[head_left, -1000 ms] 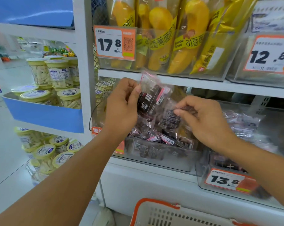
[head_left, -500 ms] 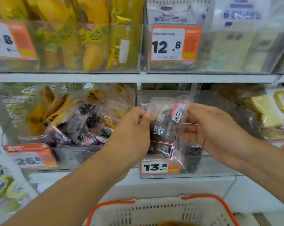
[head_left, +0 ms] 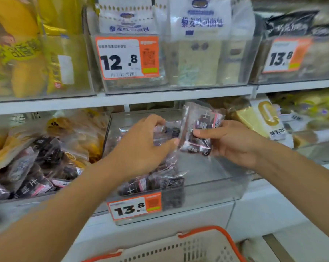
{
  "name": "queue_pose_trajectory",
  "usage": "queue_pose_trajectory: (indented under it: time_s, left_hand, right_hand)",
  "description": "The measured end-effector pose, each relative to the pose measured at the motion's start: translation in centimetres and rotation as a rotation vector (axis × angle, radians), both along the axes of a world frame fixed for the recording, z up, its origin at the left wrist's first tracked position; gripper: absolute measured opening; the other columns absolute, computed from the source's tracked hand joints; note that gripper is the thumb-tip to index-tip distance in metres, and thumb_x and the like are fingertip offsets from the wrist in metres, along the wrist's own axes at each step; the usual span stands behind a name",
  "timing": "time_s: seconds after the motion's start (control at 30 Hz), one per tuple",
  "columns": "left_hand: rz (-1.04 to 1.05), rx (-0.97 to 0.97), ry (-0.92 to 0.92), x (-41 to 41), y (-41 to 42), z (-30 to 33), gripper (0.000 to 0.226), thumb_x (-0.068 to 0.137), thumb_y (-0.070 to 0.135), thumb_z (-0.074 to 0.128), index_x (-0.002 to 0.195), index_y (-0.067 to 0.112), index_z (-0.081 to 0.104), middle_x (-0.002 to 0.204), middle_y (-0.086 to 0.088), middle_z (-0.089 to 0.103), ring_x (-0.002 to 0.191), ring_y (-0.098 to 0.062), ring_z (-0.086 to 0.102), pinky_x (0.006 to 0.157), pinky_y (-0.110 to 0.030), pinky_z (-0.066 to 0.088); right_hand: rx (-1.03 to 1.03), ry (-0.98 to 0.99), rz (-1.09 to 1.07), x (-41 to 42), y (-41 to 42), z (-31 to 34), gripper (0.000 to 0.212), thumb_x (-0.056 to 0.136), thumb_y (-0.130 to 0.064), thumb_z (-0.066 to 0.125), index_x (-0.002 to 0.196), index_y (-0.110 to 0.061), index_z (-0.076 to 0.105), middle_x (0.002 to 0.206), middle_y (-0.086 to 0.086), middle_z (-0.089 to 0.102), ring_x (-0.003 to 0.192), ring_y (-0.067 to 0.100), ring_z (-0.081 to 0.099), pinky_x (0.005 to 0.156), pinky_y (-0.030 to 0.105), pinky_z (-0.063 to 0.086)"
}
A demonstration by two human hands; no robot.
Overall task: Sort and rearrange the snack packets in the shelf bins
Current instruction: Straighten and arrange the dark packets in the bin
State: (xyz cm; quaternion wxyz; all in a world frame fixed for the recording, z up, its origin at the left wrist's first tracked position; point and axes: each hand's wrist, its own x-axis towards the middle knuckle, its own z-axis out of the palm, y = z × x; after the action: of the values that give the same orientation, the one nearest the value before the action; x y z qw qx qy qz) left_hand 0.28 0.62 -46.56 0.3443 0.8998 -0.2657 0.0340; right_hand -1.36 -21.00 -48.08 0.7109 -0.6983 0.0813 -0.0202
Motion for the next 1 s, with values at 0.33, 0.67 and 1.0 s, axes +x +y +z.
queue_pose_trajectory:
  time_s: [0.33,0.67,1.0]
  left_hand:
    - [-0.009,0.506,0.034,13.6,-6.8,-1.5,0.1,0.078,0.043,0.081,0.156,0.021,0.024,0.163,-0.002,0.025,0.144,-0.024,0.035,0.11,-0.027,0.033]
    - [0.087,0.717,-0.11,17.1,-12.2,-3.8,0.055,0.077,0.042,0.081,0.12,0.014,0.063,0.107,-0.003,0.067,0.093,-0.021,0.062,0.075,-0.033,0.05]
    - [0.077,0.657,-0.1,16.5,-11.8,-2.3,0.065,0.071,0.041,0.087,0.121,0.015,0.055,0.113,-0.004,0.055,0.097,-0.023,0.053,0.075,-0.031,0.044]
  right_hand:
    - [-0.359,0.134,0.005,12.1,-2.8,-4.6,0.096,0.046,-0.004,0.098,0.133,-0.011,0.057,0.124,0.01,0.068,0.112,0.029,0.066,0.095,0.047,0.056]
    - [-0.794,0.253,-0.025,15.4,-3.2,-6.6,0.061,0.066,-0.017,0.094,0.116,-0.003,0.062,0.113,0.012,0.07,0.101,0.029,0.07,0.089,0.042,0.059]
    - [-0.982,0.158,-0.005,15.3,-2.6,-7.1,0.029,0.091,-0.012,0.071,0.118,-0.004,0.067,0.116,0.013,0.069,0.107,0.028,0.066,0.093,0.032,0.054]
